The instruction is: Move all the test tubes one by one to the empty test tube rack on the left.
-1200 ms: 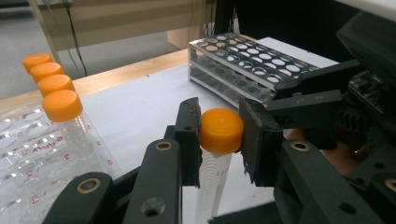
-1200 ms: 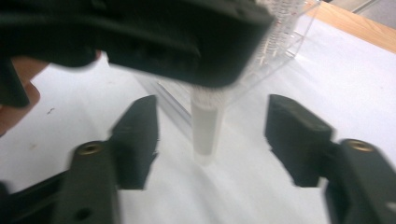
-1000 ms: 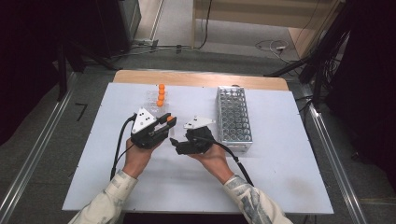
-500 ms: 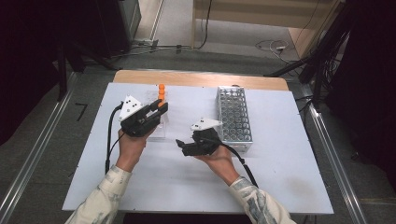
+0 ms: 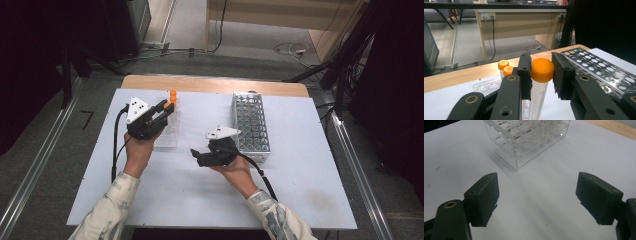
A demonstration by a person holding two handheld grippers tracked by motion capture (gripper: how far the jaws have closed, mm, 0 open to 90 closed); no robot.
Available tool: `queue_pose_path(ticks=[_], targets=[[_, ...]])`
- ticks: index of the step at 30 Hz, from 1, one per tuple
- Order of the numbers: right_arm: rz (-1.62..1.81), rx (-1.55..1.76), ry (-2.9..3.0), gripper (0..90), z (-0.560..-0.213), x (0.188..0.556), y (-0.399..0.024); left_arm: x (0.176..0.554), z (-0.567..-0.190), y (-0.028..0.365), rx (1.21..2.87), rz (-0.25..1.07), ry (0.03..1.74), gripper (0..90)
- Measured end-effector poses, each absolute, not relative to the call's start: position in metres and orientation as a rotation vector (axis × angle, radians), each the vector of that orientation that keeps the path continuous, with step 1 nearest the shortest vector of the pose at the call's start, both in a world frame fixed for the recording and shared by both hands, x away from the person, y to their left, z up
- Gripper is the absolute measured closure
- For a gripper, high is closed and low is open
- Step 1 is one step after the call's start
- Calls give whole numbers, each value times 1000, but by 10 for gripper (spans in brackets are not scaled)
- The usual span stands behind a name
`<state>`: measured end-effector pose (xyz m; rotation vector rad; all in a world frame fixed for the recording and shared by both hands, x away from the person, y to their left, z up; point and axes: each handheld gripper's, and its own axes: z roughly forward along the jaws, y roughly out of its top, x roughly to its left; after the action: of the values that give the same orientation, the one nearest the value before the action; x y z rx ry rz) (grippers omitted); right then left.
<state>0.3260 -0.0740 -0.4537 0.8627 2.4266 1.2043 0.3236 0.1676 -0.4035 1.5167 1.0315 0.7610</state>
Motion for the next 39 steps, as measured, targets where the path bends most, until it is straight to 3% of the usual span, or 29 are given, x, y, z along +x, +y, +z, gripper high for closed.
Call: queue_pose_path(ticks=[32,34,39], targets=[[1210,853,2425,177,-454,324,-74,336,-436,153,1653,799,1188,701],[1211,858,2422,177,-454,324,-75,337,-438,154,1651,789,1193,690],[1209,856,2421,177,-454,323,-75,334,-436,155,1647,777,1199,543]])
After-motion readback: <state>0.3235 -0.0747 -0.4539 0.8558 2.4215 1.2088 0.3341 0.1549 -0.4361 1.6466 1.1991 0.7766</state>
